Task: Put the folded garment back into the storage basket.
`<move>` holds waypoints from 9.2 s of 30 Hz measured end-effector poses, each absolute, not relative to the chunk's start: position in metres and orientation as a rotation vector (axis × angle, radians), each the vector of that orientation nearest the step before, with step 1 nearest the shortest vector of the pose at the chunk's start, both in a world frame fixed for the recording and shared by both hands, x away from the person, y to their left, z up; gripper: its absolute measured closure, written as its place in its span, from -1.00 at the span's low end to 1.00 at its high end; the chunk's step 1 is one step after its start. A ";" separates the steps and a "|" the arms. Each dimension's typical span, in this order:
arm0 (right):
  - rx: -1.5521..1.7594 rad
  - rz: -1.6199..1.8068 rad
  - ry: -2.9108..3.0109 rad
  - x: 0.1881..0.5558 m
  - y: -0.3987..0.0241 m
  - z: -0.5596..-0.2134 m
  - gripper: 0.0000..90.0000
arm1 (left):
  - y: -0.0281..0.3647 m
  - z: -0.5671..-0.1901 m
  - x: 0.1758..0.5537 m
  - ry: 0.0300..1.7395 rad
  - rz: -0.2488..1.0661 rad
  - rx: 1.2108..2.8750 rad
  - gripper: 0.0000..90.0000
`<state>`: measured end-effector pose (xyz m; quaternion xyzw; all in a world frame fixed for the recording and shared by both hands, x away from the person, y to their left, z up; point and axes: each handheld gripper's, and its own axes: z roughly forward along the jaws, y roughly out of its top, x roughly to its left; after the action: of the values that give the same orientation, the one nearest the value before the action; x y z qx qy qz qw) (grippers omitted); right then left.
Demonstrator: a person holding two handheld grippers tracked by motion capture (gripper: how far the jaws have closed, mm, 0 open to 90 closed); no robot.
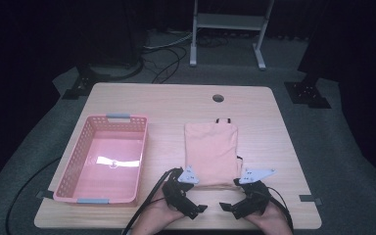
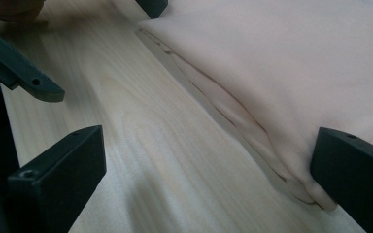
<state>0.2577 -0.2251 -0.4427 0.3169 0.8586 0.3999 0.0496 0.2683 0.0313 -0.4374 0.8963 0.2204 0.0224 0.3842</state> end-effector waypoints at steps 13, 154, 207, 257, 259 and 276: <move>0.943 1.284 2.565 0.251 -0.229 -0.443 -1.00 | 0.036 -0.435 0.266 0.576 0.085 2.223 -1.00; 0.940 1.162 2.427 0.267 -0.247 -0.447 0.71 | 0.046 -0.444 0.282 0.636 0.314 2.194 0.35; 0.892 1.599 2.097 0.279 -0.262 -0.419 0.76 | 0.052 -0.398 0.295 0.695 0.419 1.798 0.77; 0.802 1.599 2.038 0.332 -0.219 -0.352 0.77 | 0.099 -0.313 0.361 0.690 0.388 1.820 0.78; 0.805 1.606 2.036 0.336 -0.214 -0.352 0.77 | 0.104 -0.312 0.364 0.702 0.389 1.815 0.78; 0.788 1.628 2.040 0.373 -0.164 -0.339 0.79 | 0.152 -0.298 0.386 0.755 0.422 1.774 0.79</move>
<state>0.3730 -0.1645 -0.3389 0.2827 0.7321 0.5844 0.2061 0.3863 0.1522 -0.2980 0.7498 0.3191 0.1783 0.5516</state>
